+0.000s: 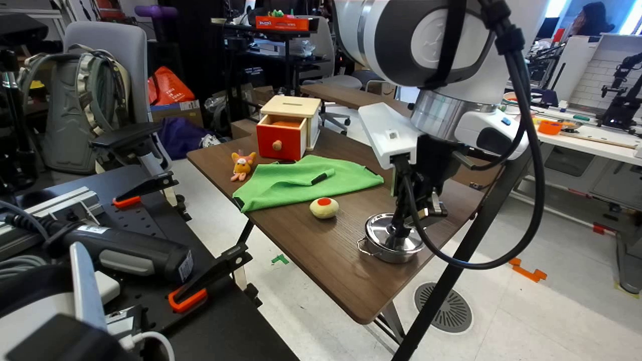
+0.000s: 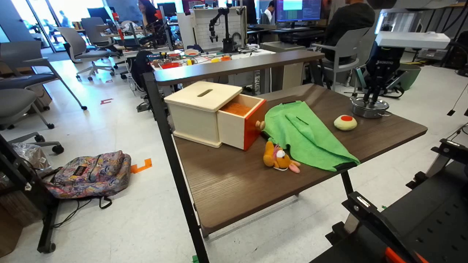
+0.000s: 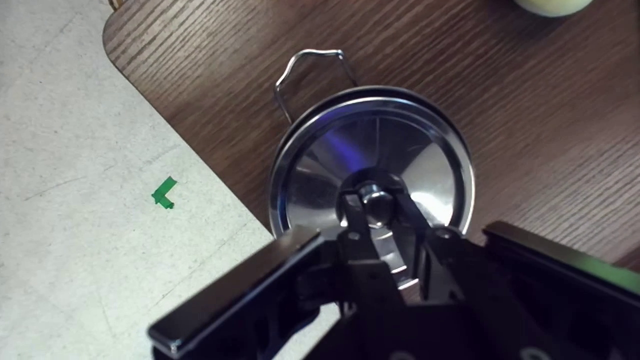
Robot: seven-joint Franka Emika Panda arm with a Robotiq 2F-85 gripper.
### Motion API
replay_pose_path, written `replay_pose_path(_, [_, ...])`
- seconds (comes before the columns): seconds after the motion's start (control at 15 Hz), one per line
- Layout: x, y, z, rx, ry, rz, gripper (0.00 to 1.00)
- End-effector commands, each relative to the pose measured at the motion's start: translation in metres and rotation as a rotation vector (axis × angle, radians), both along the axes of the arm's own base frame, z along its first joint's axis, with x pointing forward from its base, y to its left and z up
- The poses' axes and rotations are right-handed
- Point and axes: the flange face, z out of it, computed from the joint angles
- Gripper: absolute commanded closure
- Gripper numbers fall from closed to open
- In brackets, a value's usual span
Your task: Put the lid on the silver pot
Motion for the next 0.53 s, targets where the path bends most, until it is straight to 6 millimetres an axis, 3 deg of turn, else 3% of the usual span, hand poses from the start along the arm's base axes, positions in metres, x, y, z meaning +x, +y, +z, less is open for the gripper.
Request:
replay_pose_path(0.0, [0.0097, 0.0059, -0.0039, -0.002, 0.008, 0.018, 0.95])
replay_pose_path(0.13, [0.0107, 0.0086, -0.0055, -0.004, 0.014, 0.023, 0.95])
replay_pose_path(0.2, [0.0107, 0.0089, -0.0050, -0.002, 0.019, 0.022, 0.55])
replay_pose_path(0.27, [0.0106, 0.0094, -0.0048, 0.002, 0.023, 0.025, 0.53])
replay_pose_path(0.47, [0.0095, 0.0104, -0.0039, 0.018, 0.038, 0.030, 0.32])
